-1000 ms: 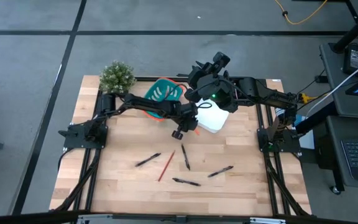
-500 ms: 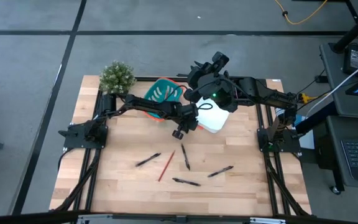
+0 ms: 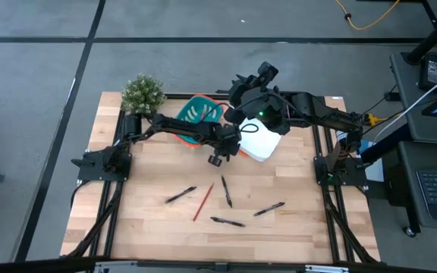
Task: Sort pens & pencils
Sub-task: Put the orange pencil into the blue bin
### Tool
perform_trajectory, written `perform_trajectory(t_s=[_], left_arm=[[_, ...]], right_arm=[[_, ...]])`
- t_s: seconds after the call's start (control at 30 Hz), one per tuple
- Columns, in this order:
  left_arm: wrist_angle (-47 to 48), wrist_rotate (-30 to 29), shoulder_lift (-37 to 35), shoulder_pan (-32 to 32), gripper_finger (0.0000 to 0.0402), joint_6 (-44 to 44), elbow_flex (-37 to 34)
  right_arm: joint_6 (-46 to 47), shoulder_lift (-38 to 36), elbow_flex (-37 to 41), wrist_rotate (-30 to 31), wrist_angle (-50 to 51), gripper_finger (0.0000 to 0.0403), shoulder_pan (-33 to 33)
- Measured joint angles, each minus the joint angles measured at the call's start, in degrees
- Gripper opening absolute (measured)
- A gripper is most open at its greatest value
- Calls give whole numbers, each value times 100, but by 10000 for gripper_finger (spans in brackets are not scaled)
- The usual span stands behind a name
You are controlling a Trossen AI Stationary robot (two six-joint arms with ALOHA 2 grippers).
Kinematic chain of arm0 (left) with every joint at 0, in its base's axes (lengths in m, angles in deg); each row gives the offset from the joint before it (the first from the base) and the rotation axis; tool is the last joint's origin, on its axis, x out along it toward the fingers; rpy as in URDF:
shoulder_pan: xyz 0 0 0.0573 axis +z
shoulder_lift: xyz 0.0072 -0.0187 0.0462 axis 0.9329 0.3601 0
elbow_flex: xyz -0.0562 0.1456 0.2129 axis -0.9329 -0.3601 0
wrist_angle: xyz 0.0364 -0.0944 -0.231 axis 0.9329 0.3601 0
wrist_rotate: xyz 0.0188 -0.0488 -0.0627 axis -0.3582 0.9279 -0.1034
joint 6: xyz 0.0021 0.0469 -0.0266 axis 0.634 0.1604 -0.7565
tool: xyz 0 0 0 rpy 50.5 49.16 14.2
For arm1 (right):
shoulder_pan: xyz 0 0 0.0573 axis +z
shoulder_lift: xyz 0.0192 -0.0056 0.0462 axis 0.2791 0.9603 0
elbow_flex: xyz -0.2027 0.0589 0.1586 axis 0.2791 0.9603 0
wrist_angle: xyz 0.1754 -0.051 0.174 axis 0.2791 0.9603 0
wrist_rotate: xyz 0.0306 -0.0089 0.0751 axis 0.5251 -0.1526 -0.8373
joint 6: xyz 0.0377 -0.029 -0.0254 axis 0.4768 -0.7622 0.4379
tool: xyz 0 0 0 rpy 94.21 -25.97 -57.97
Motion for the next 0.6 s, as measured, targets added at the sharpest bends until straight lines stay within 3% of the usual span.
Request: perform_trajectory(t_s=[0.6], left_arm=[[100, -372, -4, 89, 69, -16, 0]], right_arm=[[2, 0, 96, -92, 116, 90, -118]])
